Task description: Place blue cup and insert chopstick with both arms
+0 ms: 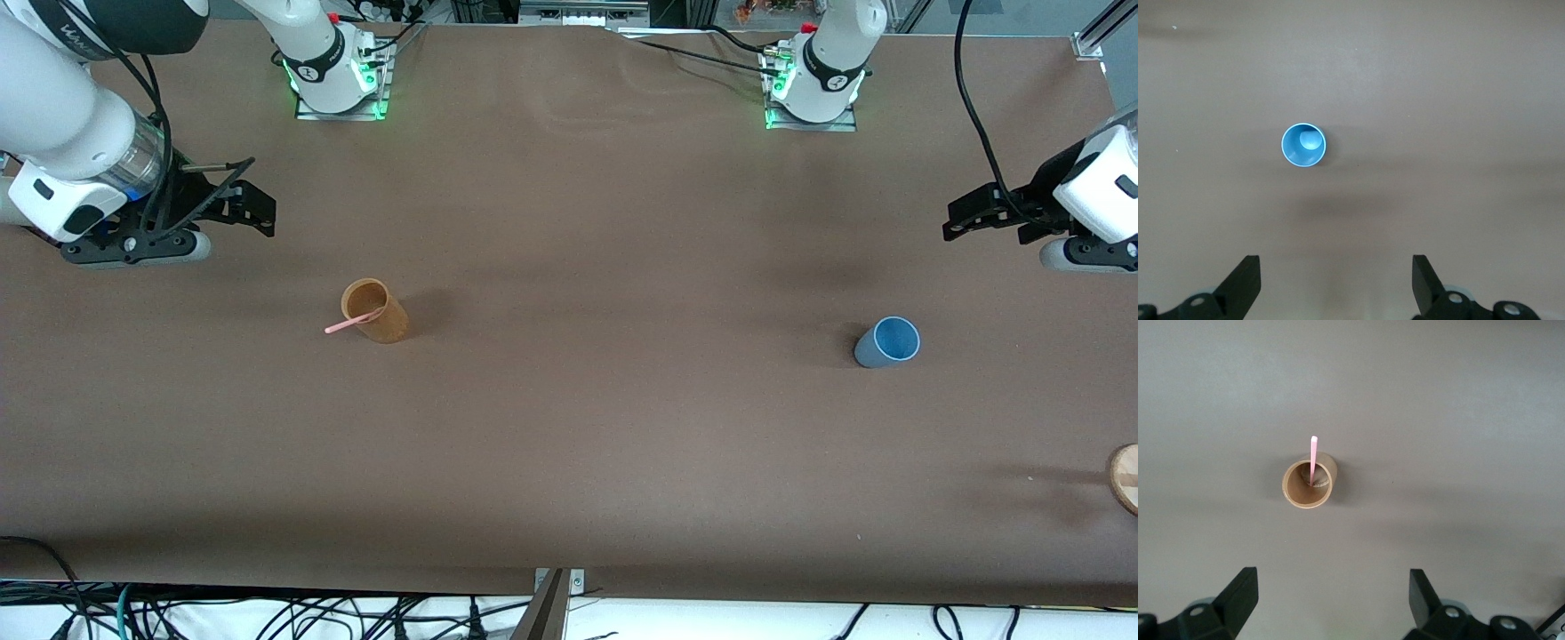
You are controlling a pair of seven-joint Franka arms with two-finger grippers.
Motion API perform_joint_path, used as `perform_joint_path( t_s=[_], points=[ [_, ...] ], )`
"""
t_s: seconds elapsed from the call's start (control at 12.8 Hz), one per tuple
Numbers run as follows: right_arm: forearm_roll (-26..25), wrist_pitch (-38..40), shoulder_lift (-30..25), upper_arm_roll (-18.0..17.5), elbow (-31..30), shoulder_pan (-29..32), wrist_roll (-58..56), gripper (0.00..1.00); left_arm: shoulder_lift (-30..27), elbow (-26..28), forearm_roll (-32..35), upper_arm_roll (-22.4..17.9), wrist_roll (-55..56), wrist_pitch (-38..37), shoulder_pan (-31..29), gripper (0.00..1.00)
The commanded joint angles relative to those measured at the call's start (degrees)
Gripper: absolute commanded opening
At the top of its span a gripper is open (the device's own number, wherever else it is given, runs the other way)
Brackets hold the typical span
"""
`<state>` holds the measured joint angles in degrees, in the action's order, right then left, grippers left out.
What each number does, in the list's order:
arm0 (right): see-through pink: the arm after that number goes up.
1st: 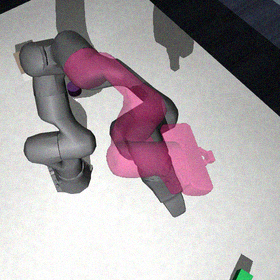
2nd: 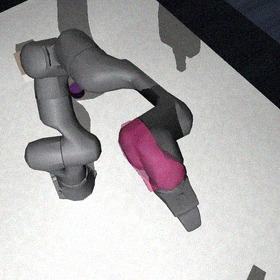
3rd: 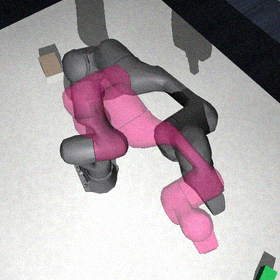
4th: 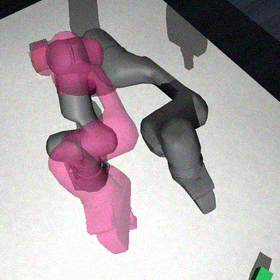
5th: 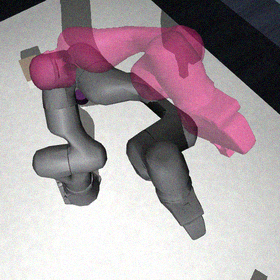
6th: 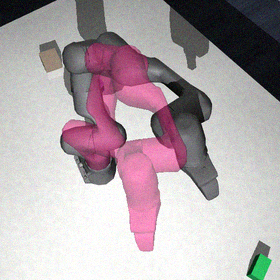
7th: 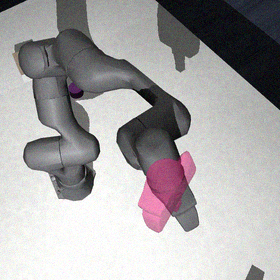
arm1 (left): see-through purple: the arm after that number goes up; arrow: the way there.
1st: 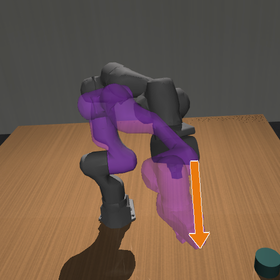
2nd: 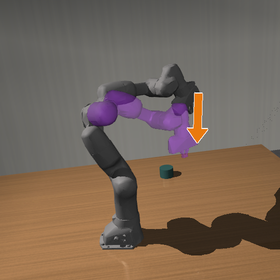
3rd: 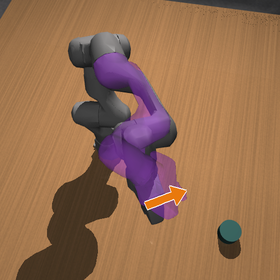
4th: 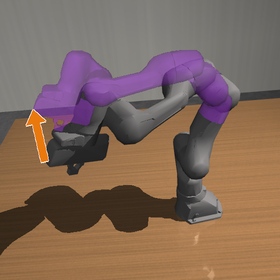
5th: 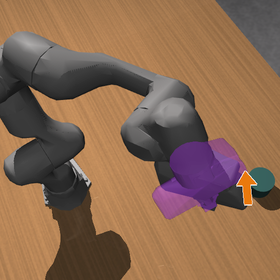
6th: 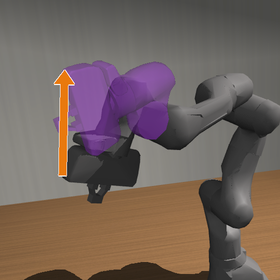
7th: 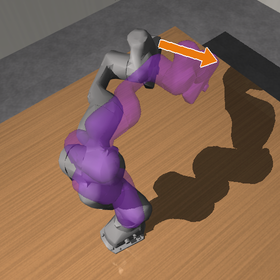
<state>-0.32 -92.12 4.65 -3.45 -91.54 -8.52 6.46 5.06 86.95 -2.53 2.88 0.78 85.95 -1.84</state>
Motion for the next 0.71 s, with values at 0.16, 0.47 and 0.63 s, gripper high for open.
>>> perform_joint_path(
  t_s=[0.16, 0.47, 0.63],
  points=[
    [0.84, -0.25, -0.34, -0.16, -0.04, 0.44, 0.40, 1.00, -0.05, 0.15, -0.20, -0.33, 0.37, 0.27, -0.45, 1.00],
    [0.84, -0.25, -0.43, -0.24, 0.05, 0.26, 0.40, 1.00, 1.00, 0.06, -0.37, -0.25, 0.37, 0.62, 0.26, 1.00],
    [0.75, -0.25, -0.34, -0.16, 0.13, 0.35, 0.39, 1.00, 1.61, -0.03, -0.29, -0.25, 0.37, 1.84, -0.18, 1.00]
  ],
)
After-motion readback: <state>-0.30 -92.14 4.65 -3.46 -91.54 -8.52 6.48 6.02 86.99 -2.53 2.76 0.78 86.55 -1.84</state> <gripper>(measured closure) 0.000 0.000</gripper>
